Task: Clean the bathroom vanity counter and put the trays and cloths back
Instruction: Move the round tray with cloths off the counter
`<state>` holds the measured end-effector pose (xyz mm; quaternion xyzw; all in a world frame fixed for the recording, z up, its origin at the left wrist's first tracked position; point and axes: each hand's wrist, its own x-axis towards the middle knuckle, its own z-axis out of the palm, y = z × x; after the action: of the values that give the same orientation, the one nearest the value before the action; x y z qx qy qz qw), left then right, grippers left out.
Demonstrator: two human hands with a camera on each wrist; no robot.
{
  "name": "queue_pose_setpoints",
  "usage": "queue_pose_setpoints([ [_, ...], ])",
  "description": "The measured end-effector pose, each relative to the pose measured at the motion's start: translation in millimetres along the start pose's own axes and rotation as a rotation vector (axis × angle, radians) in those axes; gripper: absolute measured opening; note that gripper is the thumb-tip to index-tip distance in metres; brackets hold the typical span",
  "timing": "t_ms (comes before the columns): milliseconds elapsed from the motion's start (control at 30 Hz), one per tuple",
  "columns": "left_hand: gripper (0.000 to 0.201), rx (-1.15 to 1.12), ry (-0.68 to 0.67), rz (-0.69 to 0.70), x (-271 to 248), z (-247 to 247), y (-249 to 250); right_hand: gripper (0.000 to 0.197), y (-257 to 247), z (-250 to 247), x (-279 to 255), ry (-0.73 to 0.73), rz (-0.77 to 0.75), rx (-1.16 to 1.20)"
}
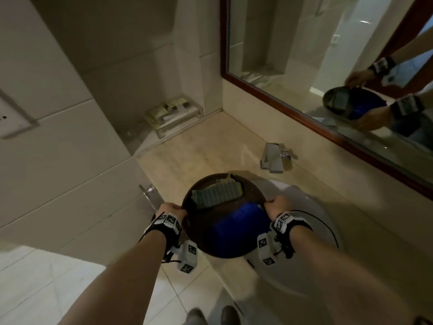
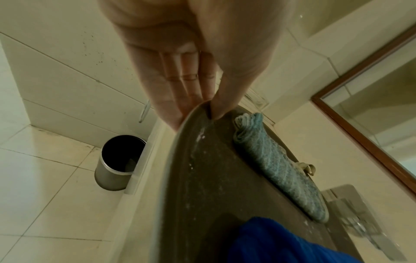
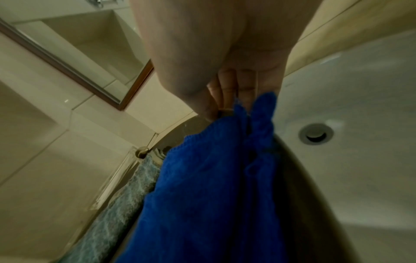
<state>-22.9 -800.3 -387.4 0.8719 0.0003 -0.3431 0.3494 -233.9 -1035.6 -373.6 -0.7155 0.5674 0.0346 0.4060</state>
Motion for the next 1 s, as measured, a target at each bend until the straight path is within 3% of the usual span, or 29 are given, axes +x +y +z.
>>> queue_pose_setpoints([
  [233,0.003,-0.085,0.03,-0.096,61,-32,-2,0.026,-60,27,29,-0.038,-0.035,-0.034],
  [433,0.013,-0.108,-0.013,-0.039,104,-74,29,0.023,-112,58,54,0.015,-0.048,-0.059],
  [600,0.012,-0.069,-0.031,-0.001,154,-110,65,0.04,-161,82,77,0.028,-0.024,-0.038],
  [767,0.023,-0.047,-0.053,0.0,191,-139,97,0.04,-207,96,91,0.052,-0.005,-0.098],
  [900,0.014,-0.055,-0.092,-0.024,216,-149,110,0.027,-229,101,101,0.077,0.037,-0.144],
  [1000,0.003,-0.094,-0.095,-0.059,245,-147,104,0.029,-241,103,108,0.044,0.063,-0.139],
])
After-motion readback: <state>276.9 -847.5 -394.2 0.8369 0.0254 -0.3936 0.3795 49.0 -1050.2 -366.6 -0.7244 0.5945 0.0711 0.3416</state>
